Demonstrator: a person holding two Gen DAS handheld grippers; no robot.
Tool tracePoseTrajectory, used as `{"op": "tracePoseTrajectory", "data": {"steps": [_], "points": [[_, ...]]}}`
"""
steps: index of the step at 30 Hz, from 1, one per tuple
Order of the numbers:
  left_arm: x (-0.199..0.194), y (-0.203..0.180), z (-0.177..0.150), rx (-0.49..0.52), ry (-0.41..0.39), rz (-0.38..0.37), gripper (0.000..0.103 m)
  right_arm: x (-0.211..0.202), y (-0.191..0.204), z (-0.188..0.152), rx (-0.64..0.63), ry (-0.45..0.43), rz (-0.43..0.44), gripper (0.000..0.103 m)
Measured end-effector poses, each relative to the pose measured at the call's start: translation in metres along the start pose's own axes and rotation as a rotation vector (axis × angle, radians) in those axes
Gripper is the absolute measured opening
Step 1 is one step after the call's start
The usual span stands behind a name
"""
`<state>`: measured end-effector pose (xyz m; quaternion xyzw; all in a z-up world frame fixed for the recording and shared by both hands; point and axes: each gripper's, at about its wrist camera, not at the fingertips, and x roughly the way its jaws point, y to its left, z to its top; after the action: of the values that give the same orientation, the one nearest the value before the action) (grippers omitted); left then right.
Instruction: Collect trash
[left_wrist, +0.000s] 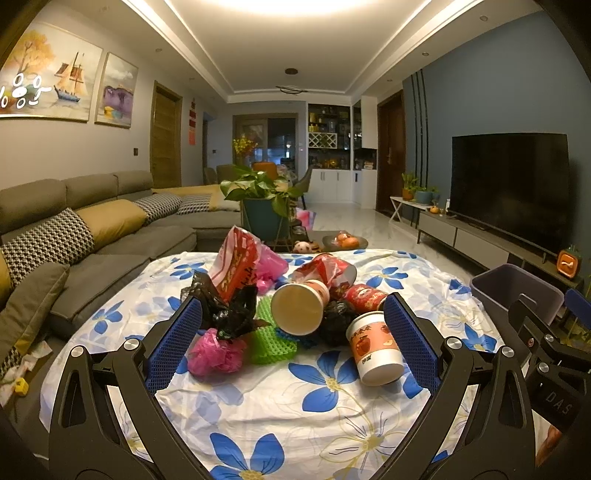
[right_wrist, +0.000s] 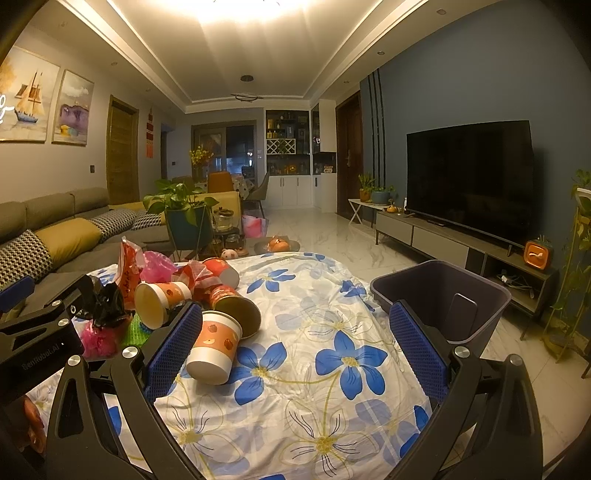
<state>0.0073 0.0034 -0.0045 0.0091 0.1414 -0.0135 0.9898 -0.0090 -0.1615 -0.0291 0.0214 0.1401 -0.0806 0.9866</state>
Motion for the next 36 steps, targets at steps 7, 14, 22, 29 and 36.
{"op": "tracePoseTrajectory", "data": {"steps": [7,14,22,29,36], "points": [[-0.0013,0.0005,0.0006,-0.003,0.002,-0.005,0.097,0.0007,-0.0008,-0.0009,0.002,-0.002,0.002,0.098],[-0.0022,0.0022,0.0018,-0.014,0.004,-0.011,0.097,-0.0005,0.0002,-0.0013,0.006,-0.009,-0.001,0.098],[-0.0013,0.0026,0.0014,-0.014,0.005,-0.012,0.097,-0.0016,0.0004,-0.0012,0.006,-0.012,0.0,0.098],[-0.0017,0.0026,0.0014,-0.016,0.006,-0.01,0.097,-0.0018,0.0003,-0.0013,0.007,-0.013,-0.001,0.098],[-0.0013,0.0027,0.0014,-0.016,0.007,-0.011,0.097,-0.0019,0.0009,-0.0011,0.006,-0.014,-0.001,0.098]]}}
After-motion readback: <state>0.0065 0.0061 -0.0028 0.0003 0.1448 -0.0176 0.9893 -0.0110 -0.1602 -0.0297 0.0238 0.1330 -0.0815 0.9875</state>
